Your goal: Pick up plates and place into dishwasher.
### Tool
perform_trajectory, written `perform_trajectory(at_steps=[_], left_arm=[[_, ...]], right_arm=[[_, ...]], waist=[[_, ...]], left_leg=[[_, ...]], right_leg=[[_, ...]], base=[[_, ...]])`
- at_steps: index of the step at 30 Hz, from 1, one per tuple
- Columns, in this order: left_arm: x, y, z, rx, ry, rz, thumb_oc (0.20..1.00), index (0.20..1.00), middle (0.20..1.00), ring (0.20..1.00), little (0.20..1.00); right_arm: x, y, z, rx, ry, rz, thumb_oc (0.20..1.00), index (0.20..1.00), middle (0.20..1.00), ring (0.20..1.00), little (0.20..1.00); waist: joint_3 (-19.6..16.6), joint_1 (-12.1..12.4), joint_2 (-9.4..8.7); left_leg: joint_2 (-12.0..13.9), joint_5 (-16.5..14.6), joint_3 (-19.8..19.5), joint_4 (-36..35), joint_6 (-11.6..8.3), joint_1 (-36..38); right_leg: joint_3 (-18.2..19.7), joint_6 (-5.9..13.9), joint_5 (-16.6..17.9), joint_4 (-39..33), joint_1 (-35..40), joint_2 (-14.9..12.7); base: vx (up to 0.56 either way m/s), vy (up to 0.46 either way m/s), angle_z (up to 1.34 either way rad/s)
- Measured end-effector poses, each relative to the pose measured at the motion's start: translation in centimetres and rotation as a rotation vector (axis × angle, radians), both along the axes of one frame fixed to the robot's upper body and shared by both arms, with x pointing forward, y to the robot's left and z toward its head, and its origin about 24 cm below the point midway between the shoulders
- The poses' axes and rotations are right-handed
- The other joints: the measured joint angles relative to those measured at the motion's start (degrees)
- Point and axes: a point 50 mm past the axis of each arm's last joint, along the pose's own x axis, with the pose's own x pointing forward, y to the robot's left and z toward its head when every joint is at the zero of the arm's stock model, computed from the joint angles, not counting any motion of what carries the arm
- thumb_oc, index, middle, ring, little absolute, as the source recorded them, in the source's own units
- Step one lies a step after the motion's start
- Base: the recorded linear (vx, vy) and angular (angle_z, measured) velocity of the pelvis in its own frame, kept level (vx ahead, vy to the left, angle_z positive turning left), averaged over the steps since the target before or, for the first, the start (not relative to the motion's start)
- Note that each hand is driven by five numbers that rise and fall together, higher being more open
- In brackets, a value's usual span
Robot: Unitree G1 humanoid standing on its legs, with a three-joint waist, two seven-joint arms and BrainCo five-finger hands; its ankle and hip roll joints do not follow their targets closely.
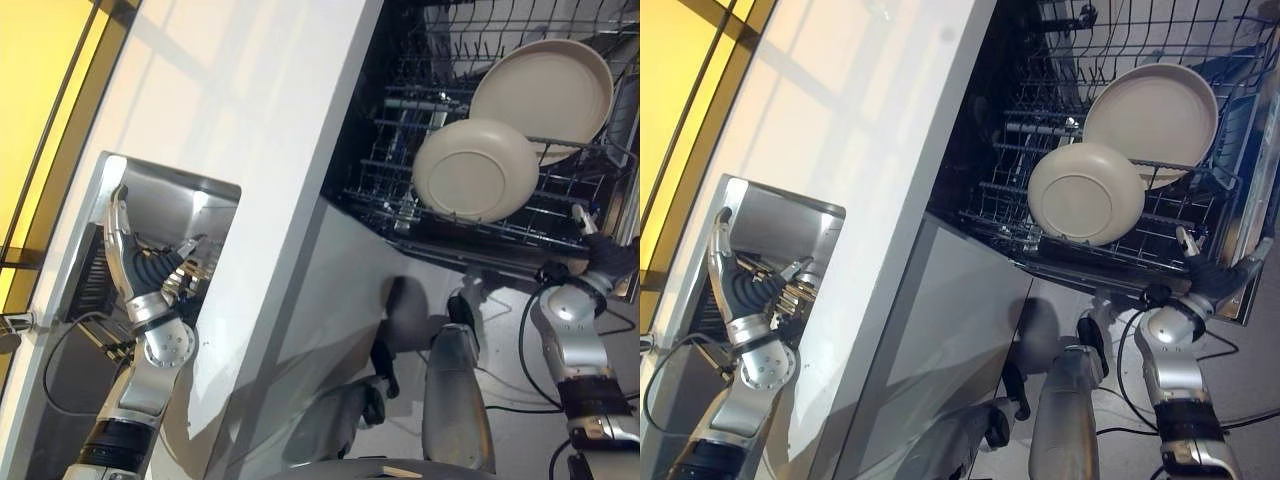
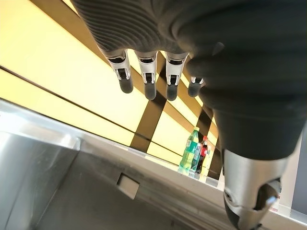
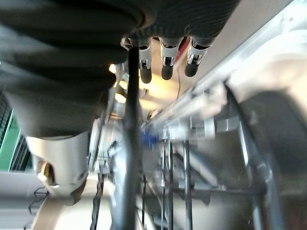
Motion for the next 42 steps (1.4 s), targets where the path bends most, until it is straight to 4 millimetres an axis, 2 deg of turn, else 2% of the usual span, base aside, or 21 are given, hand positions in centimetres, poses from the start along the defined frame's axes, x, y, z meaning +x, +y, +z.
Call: perform_trajectory(at_steps=[8,16,23,28,35,37,39,42], left_arm=[[0.4,0.0,0.4,-0.014,0.001,-0.008,1.0,1.0,1.0,1.0,1.0],[1.1,-0.7,0.7,-0.033,0.003,-0.032,1.0,1.0,1.0,1.0,1.0],[1.6,-1.9,0.5,-0.058,0.011,-0.076,1.0,1.0,1.0,1.0,1.0],[1.4,-1.9,0.0,-0.072,0.035,-0.08,1.0,1.0,1.0,1.0,1.0],[1.4,-1.7,-0.6,-0.06,0.087,-0.1,1.0,1.0,1.0,1.0,1.0],[1.5,-1.7,-0.7,-0.056,0.098,-0.11,1.0,1.0,1.0,1.0,1.0],[1.5,-1.5,-0.6,-0.051,0.101,-0.116,1.0,1.0,1.0,1.0,1.0],[1.5,-1.0,-0.1,-0.027,0.088,-0.131,1.0,1.0,1.0,1.0,1.0]], right_arm=[[1.5,0.9,0.6,-0.016,0.034,0.15,1.0,1.0,1.0,1.0,1.0],[3.4,3.8,-0.3,-0.006,0.131,0.405,1.0,1.0,1.0,1.0,1.0],[4.3,6.4,-1.7,-0.006,0.232,0.541,1.0,1.0,1.0,1.0,1.0],[4.9,8.0,-1.9,-0.028,0.28,0.618,1.0,1.0,1.0,1.0,1.0],[5.3,8.9,-2.4,-0.026,0.332,0.663,1.0,1.0,1.0,1.0,1.0],[5.3,9.3,-2.8,-0.031,0.352,0.681,1.0,1.0,1.0,1.0,1.0],[5.4,10.5,-3.1,-0.047,0.367,0.749,1.0,1.0,1.0,1.0,1.0],[5.4,10.7,-3.8,0.004,0.377,0.748,1.0,1.0,1.0,1.0,1.0]], waist=[[0.0,0.2,-0.01],[0.1,0.7,-0.13],[0.4,3.5,-0.53],[0.5,5.4,-0.65],[0.5,9.5,-0.74],[0.4,9.8,-0.81],[0.1,10.5,-1.59],[-0.6,11.1,-3.52]], left_leg=[[-0.1,-0.1,-1.0,0.6,0.0,-1.1],[-0.1,0.0,-1.9,1.2,-0.22,-0.9],[-0.1,0.2,-4.8,1.2,-0.26,0.7],[-0.3,0.3,-7.7,1.3,-0.37,2.3],[-0.2,0.3,-10.4,1.4,-0.4,4.6],[0.0,0.4,-10.8,1.4,-0.41,5.4],[0.1,0.3,-11.0,1.4,-0.47,6.7],[0.7,0.1,-11.4,1.5,-0.77,7.4]], right_leg=[[-0.9,0.02,0.3,-0.2,-0.4,-0.4],[-2.4,0.0,0.3,-0.3,0.9,-1.2],[-5.2,-0.15,-0.3,-0.8,4.6,-2.3],[-7.9,-0.03,-1.3,-0.9,7.8,-3.2],[-11.5,0.22,-2.3,-0.9,12.3,-4.2],[-12.4,0.31,-2.7,-1.2,14.0,-4.2],[-12.6,0.3,-3.1,-1.4,15.4,-4.1],[-13.5,-0.1,-3.6,-1.8,16.8,-3.8]], base=[[0.0,0.002,0.04],[0.04,0.053,0.08],[0.04,0.06,0.2],[0.06,0.024,0.29],[0.06,-0.056,0.3],[0.04,-0.112,0.26],[0.04,-0.146,0.13],[0.05,-0.151,0.1]])
